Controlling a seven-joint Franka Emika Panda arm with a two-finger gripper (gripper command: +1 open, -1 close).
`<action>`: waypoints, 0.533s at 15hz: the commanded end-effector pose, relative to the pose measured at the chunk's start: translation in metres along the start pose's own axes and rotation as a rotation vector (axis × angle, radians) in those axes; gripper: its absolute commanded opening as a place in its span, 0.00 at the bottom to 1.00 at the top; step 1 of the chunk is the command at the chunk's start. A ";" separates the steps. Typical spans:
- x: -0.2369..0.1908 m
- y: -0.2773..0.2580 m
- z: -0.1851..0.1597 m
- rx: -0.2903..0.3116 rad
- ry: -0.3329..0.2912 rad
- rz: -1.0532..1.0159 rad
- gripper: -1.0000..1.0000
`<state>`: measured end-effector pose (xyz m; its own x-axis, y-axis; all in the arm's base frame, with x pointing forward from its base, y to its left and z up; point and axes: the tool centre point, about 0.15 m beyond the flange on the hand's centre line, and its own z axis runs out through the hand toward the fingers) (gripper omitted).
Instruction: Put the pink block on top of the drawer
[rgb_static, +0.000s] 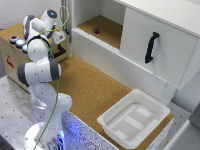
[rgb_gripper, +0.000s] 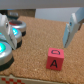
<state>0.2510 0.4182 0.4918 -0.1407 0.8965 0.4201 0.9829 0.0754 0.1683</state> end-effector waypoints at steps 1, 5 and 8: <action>0.004 0.036 0.001 0.034 -0.303 0.051 1.00; -0.006 0.046 -0.002 0.048 -0.336 0.095 1.00; -0.006 0.046 -0.002 0.048 -0.336 0.095 1.00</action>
<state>0.2765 0.3997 0.4855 -0.0547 0.9610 0.2710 0.9862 0.0095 0.1652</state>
